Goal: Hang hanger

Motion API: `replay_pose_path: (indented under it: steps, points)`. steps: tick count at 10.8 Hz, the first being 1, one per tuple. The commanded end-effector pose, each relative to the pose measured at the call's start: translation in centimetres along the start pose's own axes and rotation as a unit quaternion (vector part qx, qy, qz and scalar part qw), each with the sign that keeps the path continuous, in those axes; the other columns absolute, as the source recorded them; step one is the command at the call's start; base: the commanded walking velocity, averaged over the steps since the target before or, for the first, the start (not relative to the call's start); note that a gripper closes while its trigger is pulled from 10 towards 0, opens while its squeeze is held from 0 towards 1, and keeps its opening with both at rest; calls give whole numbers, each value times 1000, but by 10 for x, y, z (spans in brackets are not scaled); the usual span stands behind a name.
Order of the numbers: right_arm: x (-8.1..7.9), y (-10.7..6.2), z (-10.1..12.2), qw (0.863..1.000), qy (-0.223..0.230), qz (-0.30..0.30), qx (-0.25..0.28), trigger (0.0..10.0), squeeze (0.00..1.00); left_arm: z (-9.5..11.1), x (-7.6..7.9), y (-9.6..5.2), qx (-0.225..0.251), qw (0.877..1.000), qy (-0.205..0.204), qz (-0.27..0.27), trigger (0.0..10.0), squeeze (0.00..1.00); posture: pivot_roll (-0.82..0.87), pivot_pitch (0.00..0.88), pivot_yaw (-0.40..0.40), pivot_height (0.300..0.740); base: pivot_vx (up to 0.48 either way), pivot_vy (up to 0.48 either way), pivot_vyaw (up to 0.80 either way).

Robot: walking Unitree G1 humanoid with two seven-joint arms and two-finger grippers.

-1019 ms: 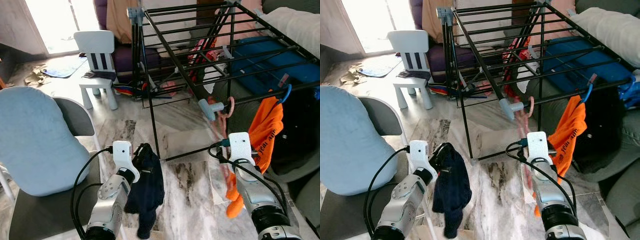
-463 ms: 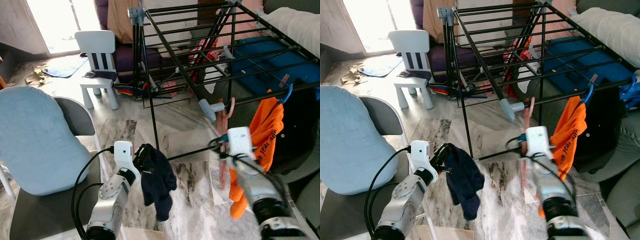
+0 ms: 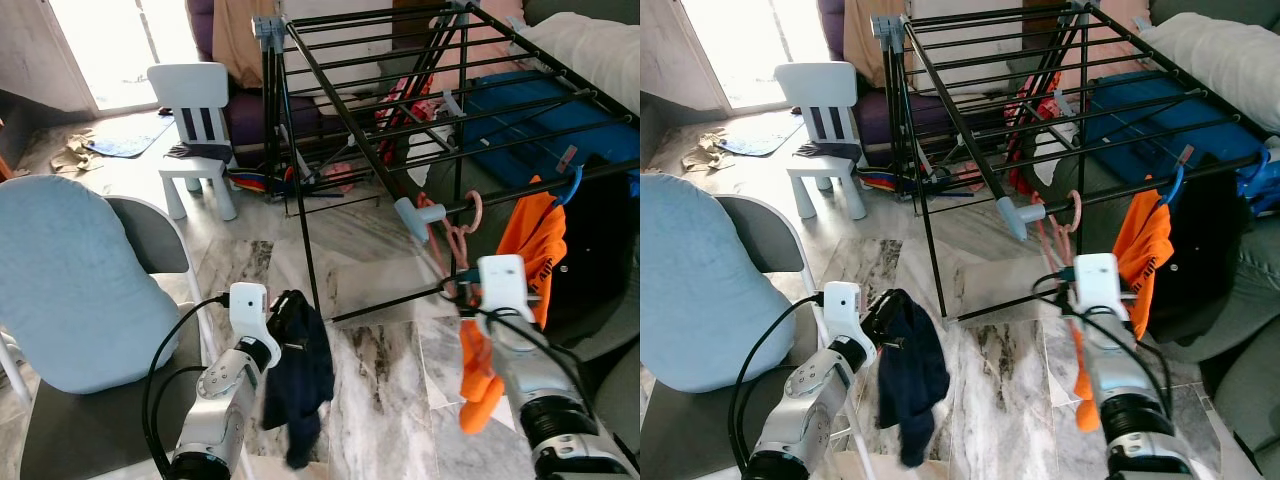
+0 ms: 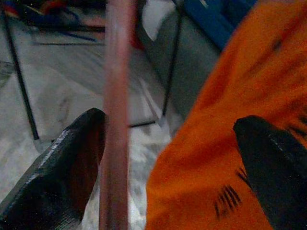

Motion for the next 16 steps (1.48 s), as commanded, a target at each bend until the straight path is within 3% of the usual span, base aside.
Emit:
replay_pose_path:
  steps: [1,6,7,11,12,16]
  points:
    - [-4,0,17,999,-21,9,37,10000,0,12,1,5,13,1000,13,-2,10000,0,-195,0,60,740,0,0,0]
    - [-1,6,22,999,-10,26,29,10000,0,17,-3,1,18,1000,21,7,10000,0,-195,0,58,740,0,0,0]
    - [-22,4,32,995,67,73,32,10000,0,17,-5,-1,19,1000,24,8,10000,0,-192,0,54,740,0,0,0]
    - [-43,-4,23,994,85,69,-2,10000,0,21,-11,-1,16,999,37,8,10000,0,-184,0,53,740,0,0,0]
    - [-40,-5,17,995,78,59,-11,0,0,19,-9,-1,12,999,37,3,10000,0,-185,0,55,740,0,0,0]
    - [-30,-3,15,996,74,34,-28,0,0,15,-3,2,5,999,42,-13,10000,0,-181,0,52,740,0,0,0]
Point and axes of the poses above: a point about 5 cm out from each wrist's last joint towards the gripper, its own y axis pointing out of the wrist towards the gripper, its own z axis along the axis of the wrist's last joint, x = y × z, the point moved 6 cm from there along y, pointing out of the wrist towards the gripper, and after that the axes turned 11 degrees about -y, right-handed, at the moved point
